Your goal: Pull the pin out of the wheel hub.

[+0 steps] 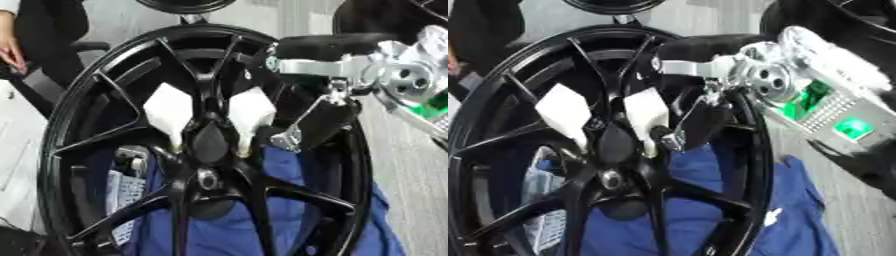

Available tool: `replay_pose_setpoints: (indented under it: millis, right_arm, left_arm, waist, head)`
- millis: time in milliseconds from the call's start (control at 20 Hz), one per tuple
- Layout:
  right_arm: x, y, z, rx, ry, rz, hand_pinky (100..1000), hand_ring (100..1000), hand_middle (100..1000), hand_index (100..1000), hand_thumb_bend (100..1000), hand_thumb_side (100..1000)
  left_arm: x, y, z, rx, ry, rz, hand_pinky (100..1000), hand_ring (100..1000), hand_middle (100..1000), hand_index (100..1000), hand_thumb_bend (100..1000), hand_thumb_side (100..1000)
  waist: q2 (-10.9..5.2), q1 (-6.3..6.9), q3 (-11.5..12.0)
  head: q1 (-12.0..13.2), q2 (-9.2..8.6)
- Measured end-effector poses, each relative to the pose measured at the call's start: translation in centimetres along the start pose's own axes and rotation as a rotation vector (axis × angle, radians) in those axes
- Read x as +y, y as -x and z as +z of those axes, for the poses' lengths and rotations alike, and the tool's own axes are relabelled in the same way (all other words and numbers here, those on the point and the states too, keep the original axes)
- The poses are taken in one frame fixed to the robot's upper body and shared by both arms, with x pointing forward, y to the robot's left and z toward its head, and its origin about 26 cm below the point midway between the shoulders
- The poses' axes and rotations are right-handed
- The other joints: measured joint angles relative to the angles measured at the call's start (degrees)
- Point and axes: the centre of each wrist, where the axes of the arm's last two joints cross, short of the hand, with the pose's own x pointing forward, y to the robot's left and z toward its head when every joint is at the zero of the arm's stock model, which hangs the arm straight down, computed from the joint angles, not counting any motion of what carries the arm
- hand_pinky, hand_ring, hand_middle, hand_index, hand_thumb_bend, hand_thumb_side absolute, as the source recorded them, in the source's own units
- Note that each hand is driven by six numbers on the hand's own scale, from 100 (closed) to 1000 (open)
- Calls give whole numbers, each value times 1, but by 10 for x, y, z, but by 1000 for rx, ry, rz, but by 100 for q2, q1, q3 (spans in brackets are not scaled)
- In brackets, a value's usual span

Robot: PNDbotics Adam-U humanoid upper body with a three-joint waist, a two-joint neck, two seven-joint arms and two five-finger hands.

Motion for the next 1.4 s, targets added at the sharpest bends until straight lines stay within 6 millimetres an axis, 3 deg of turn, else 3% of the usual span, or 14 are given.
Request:
replay_pose_setpoints:
  millis: [250,600,1100,1400]
  right_arm:
    - [0,2,-2,-8,13,-23,851,731,360,531,101,100]
    - [0,5,-4,-2,40,-60,840,686,273,447,100,100]
    - [-11,15,-1,28,81,-114,840,674,250,426,100,100]
    - [-35,31,-2,105,194,-164,830,660,240,428,100,100]
  left_arm:
    - [0,0,0,1,-1,0,823,597,649,810,264,351]
    - [0,0,0,4,-5,-3,824,599,649,810,269,351]
    - [2,1,1,17,-13,-13,826,605,650,810,285,342]
    - [3,2,2,28,-22,-12,826,607,650,810,298,334]
  waist:
    - [0,-3,8]
    - [-39,-17,16]
    - [-415,12,-76]
    - [-608,89,-94]
  head:
    - [-8,-2]
    - [-10,-4]
    - [-99,-5]
    - [-207,-2]
